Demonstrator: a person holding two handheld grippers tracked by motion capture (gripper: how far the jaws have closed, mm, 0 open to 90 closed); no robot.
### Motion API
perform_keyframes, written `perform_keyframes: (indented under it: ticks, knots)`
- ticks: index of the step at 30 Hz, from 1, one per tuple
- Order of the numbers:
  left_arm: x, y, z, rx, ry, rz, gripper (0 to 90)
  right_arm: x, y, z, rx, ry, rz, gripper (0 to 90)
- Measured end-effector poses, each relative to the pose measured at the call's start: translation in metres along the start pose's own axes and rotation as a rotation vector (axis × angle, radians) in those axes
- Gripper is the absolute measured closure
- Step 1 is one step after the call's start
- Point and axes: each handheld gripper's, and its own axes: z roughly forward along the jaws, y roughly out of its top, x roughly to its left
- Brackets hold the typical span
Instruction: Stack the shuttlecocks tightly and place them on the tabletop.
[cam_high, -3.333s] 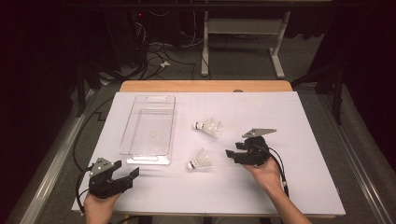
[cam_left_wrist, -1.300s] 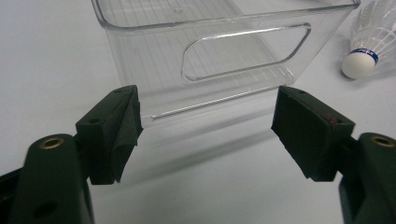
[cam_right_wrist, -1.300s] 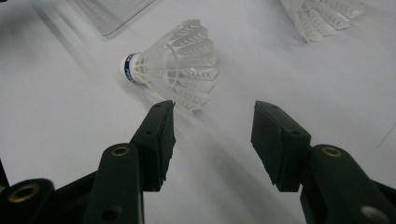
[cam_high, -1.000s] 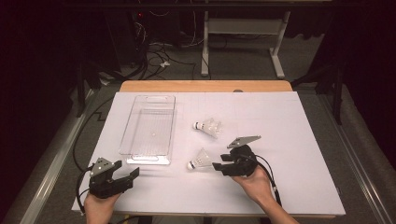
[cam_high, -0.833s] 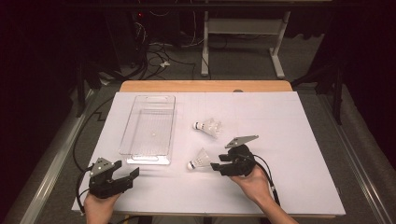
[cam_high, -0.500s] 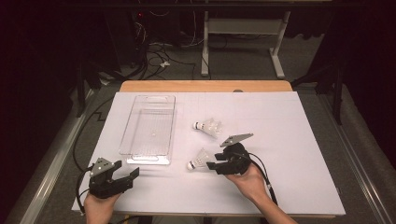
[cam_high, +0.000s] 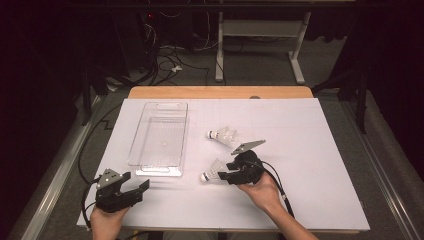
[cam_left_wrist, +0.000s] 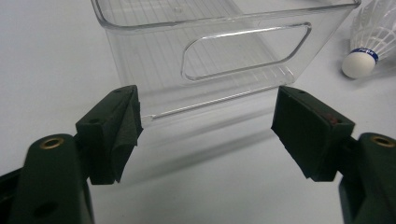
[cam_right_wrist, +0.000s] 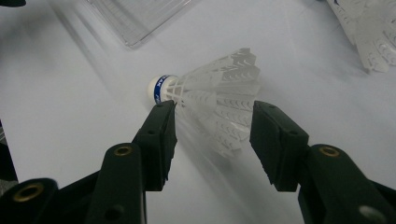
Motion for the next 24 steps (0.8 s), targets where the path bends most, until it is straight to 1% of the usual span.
perform_keyframes:
  ticks: [3,7,10,11,13,18,20,22,24]
  knots:
    - [0.0000,0.0000,0.0000,0.000,0.000,0.001,25.0,0.0003,0.0012,0.0015,-0.001,0.001,-0.003,51.3]
    - [-0.0001,-0.0002,0.0006,0.002,0.000,0.003,25.0,0.0003,0.0040,0.0028,-0.007,0.018,-0.004,53.1]
    - [0.0003,0.0000,0.0006,0.005,-0.003,0.003,25.0,-0.0006,0.0039,0.0066,-0.009,0.037,0.013,54.3]
    - [0.0001,-0.0001,0.0008,0.003,-0.003,0.004,25.0,-0.0007,0.0038,0.0072,-0.009,0.038,0.005,54.9]
    - [-0.0001,-0.0002,0.0005,0.004,-0.003,0.004,25.0,0.0002,0.0039,0.0077,-0.006,0.041,0.005,56.3]
    - [0.0004,0.0000,-0.0001,-0.007,-0.005,-0.002,24.7,0.0006,0.0037,0.0061,-0.007,0.042,0.006,62.6]
    - [0.0002,0.0006,0.0012,0.004,-0.002,0.010,24.7,0.0002,0.0039,0.0061,-0.003,0.043,-0.003,65.7]
    - [-0.0003,0.0011,0.0026,0.007,-0.005,0.018,24.8,-0.0006,0.0044,0.0062,-0.001,0.053,-0.009,68.6]
    - [-0.0001,0.0012,0.0032,0.011,-0.008,0.015,24.8,-0.0016,0.0047,0.0066,-0.001,0.059,-0.013,71.5]
